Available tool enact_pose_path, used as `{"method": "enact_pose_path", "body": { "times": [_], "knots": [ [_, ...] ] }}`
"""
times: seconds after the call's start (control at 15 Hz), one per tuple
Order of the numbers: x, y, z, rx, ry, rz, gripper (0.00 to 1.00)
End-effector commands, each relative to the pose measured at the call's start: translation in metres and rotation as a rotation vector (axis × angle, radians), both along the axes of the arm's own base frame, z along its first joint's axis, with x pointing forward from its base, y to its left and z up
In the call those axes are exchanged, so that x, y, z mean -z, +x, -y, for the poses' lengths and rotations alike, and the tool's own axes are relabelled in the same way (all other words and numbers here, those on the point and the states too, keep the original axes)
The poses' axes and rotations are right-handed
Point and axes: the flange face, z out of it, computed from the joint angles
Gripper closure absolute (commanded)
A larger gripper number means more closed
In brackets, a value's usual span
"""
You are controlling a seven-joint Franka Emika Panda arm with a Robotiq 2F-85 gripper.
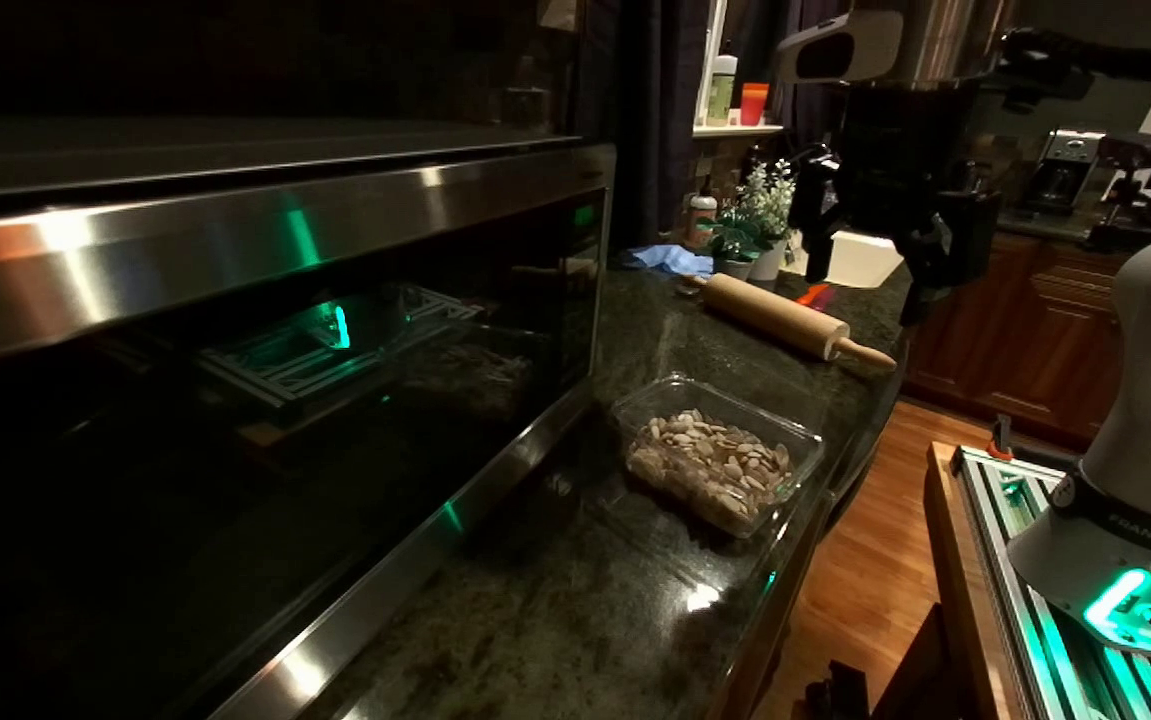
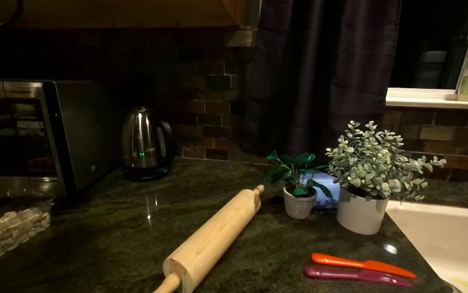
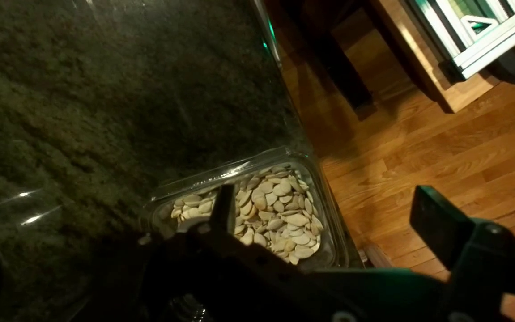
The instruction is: Put some of the contents of the clear lunch box onto the counter and push them to the right with the rolling pin
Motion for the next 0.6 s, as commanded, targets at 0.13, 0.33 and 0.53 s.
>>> {"method": "enact_pose_path", "body": {
  "times": [0.13, 0.33, 0.53],
  "knots": [
    [-0.005, -0.001, 0.000, 0.000, 0.003, 0.009, 0.00],
    [0.008, 0.009, -0.012, -0.024, 0.042, 0.009, 0.00],
    [0.020, 0.020, -0.021, -0.041, 0.086, 0.070, 0.00]
  ]
}}
